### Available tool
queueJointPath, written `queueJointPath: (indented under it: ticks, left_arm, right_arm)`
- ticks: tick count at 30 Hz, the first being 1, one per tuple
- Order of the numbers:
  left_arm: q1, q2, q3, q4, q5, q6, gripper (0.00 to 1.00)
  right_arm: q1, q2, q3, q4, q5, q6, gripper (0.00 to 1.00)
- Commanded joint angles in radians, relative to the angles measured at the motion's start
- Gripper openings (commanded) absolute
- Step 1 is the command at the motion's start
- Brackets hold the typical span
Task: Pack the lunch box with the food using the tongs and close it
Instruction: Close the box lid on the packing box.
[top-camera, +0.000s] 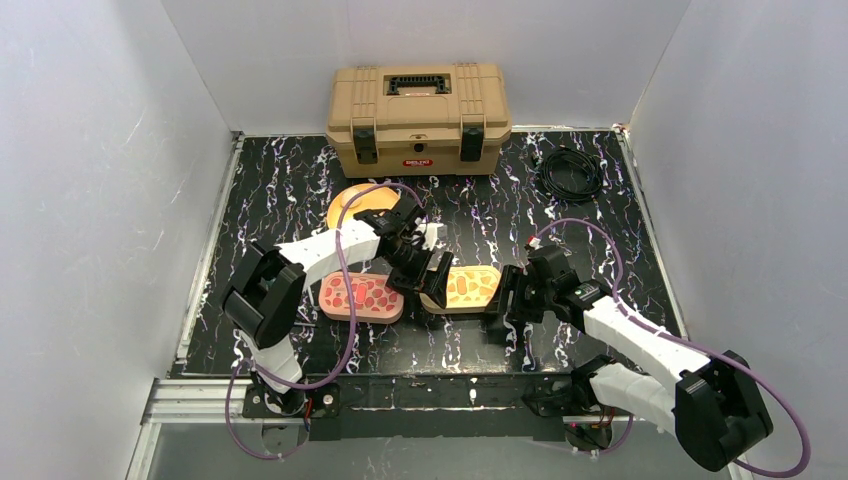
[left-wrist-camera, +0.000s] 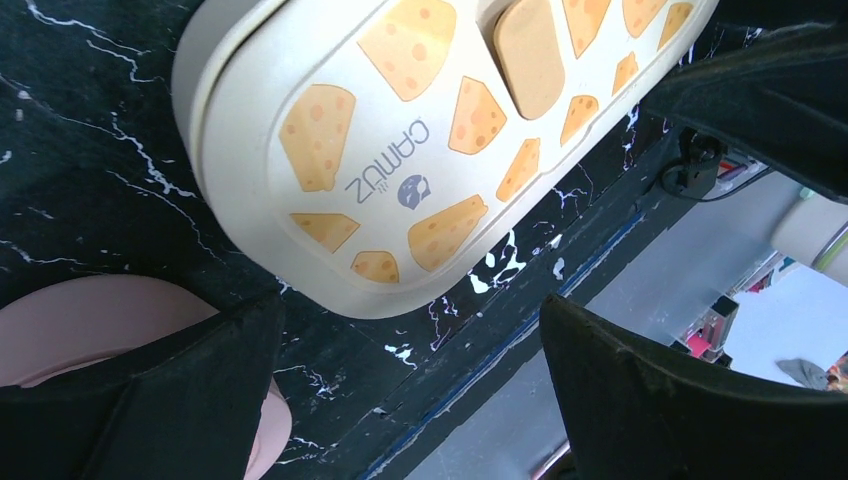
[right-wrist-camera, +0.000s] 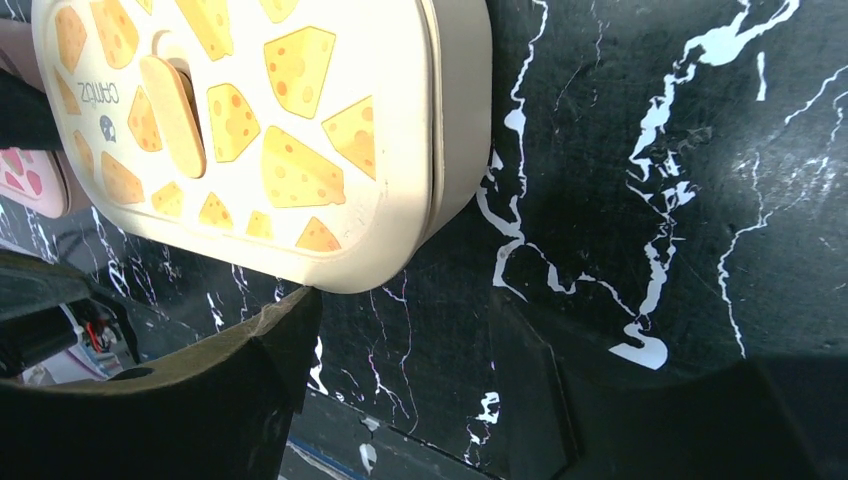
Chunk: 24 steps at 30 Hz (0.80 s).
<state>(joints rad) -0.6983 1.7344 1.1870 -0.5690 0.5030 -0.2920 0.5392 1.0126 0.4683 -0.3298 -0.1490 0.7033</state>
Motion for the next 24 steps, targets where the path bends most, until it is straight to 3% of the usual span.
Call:
queueJointPath:
  ticks: [1,9,16,24]
  left_arm:
    - [-0.014,0.013,0.024,-0.048,0.033,0.010,0.98]
    - [-0.020,0.025,0.031,-0.029,-0.044,0.005,0.96]
    - [-0.020,0.052,0.032,-0.015,-0.065,-0.002,0.86]
    - [-0.026,0.097,0.045,-0.039,-0.140,0.010,0.73]
  right_arm:
    - [0.004,0.003,0.025,0.046,0.075,0.020,0.69]
    - [0.004,-0.011,0.026,0.036,0.058,0.018,0.70]
    - [0.004,-0.082,0.080,-0.048,0.068,0.010,0.73]
    - [0.004,-0.097,0.061,-0.024,0.055,0.034,0.73]
